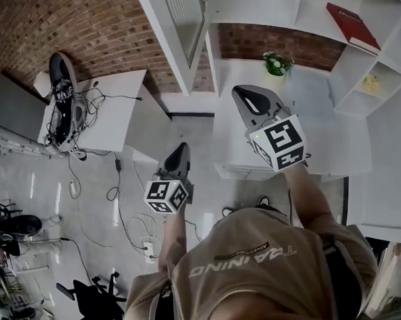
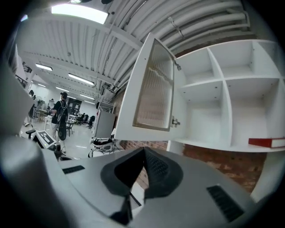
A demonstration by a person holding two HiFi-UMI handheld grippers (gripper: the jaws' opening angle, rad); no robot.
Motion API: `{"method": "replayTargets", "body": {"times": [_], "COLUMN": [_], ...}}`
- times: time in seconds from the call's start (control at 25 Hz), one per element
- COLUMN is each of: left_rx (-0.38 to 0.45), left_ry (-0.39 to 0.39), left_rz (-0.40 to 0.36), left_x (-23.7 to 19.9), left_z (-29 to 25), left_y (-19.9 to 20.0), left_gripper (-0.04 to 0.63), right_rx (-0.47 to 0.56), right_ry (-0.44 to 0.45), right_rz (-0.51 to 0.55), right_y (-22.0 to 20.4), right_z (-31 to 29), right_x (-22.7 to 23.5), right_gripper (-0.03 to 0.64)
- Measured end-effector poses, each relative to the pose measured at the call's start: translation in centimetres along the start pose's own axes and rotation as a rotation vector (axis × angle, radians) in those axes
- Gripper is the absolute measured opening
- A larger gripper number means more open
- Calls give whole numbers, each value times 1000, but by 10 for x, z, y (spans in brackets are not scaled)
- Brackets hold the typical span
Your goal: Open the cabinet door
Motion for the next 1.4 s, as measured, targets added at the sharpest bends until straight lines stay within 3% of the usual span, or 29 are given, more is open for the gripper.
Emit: {"method": "replayTargets", "body": {"times": [0.52,0.84,1.04,1.4], "left_rx": [4,29,55,104], "left_ry": [-116,-135,-135,-164], "left_rz": [-42,-49,-62,-109], "left_x": [103,163,186,188], "left_z": [-69,-94,-102,-111], "left_y": [-6,-20,-18,23], "left_gripper": [8,8,8,8], "right_rx": [-68,-40,-30,3], "right_ry": [-90,-44,-9,-21], "right_rz": [-76,-71,-91,-103], "right_y": [-44,-60,-67,-59], "right_z": [117,162,176,178], "right_x": [90,122,129,129], "right_gripper": [12,12,14,14]}}
Point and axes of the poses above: the fingertips, and each gripper's own axes: z backward along the fingers, x to its right, y out of its top, the point moved 5 cm from there along z, backward along the fingers, and after that the axes turned 10 degrees about x, right-handed, at the moved point
